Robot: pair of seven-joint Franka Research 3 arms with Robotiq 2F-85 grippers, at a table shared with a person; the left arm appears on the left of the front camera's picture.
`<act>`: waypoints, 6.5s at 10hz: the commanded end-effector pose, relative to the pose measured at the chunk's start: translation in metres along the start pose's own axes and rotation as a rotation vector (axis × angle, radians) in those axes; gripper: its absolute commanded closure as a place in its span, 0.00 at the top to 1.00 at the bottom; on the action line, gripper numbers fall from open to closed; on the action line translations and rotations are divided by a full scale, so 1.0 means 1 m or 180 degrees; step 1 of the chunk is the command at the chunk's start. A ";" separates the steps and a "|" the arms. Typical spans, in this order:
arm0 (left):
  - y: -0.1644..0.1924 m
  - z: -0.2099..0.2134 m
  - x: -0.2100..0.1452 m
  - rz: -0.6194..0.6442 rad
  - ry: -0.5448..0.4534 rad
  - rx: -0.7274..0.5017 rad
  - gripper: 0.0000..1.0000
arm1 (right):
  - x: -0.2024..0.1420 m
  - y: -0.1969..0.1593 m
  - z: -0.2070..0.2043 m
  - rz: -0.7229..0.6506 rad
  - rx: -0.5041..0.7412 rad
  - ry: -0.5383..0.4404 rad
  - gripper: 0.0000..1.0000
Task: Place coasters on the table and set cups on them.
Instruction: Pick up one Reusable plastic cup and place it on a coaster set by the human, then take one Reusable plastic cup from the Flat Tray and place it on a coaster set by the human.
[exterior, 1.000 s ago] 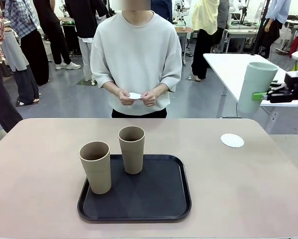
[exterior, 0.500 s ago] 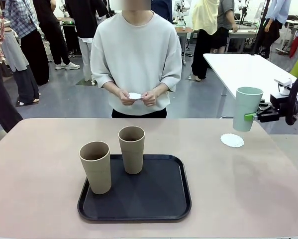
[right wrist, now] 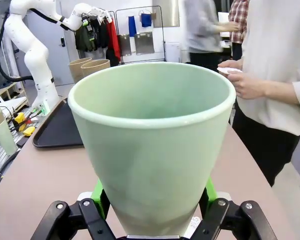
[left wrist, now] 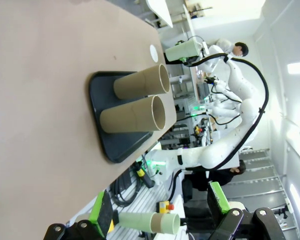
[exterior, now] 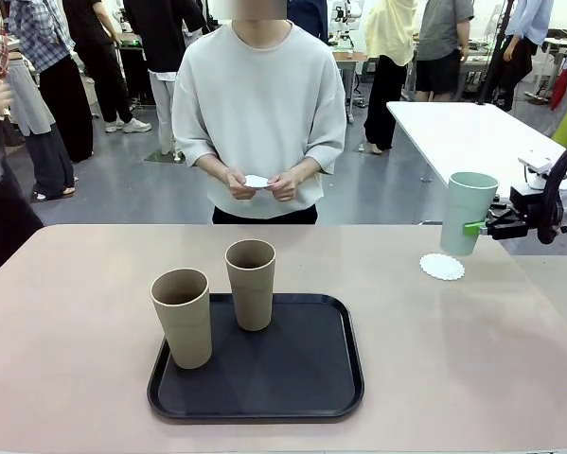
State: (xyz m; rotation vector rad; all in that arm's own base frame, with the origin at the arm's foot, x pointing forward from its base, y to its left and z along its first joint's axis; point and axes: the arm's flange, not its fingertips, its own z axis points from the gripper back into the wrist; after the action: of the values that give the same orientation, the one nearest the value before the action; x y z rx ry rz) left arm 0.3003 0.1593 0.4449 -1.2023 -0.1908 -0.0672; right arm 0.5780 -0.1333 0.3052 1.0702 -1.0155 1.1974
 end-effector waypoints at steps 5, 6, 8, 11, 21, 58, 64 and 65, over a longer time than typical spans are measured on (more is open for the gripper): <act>-0.001 0.001 0.000 -0.0051 -0.0019 -0.0034 1.00 | -0.035 -0.021 -0.002 0.0082 0.0078 -0.0195 0.83; -0.001 0.001 0.000 -0.0051 -0.0019 -0.0034 1.00 | -0.037 -0.021 -0.005 0.0078 0.0092 -0.0205 0.83; -0.001 0.001 0.000 -0.0051 -0.0019 -0.0034 1.00 | -0.043 -0.029 -0.005 0.0089 0.0057 -0.0199 0.83; -0.001 0.001 0.000 -0.0051 -0.0019 -0.0034 1.00 | -0.049 -0.034 -0.008 0.0019 0.0039 -0.0185 0.83; -0.001 0.001 0.000 -0.0051 -0.0019 -0.0034 1.00 | -0.060 -0.044 -0.010 -0.0102 0.0009 -0.0080 0.83; -0.001 0.001 0.000 -0.0051 -0.0019 -0.0034 1.00 | 0.244 0.210 0.005 -0.0472 -0.0454 0.3086 1.00; -0.001 0.001 0.000 -0.0051 -0.0019 -0.0034 1.00 | 0.244 0.210 0.005 -0.0472 -0.0454 0.3086 1.00; -0.001 0.001 0.000 -0.0051 -0.0019 -0.0034 1.00 | 0.246 0.211 0.007 -0.0509 -0.0444 0.3172 1.00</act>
State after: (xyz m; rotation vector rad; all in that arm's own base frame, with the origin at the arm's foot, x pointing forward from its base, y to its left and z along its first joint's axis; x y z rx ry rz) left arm 0.3006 0.1589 0.4449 -1.2017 -0.1898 -0.0679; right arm 0.3915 -0.0804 0.5655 0.3232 -0.2184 1.2780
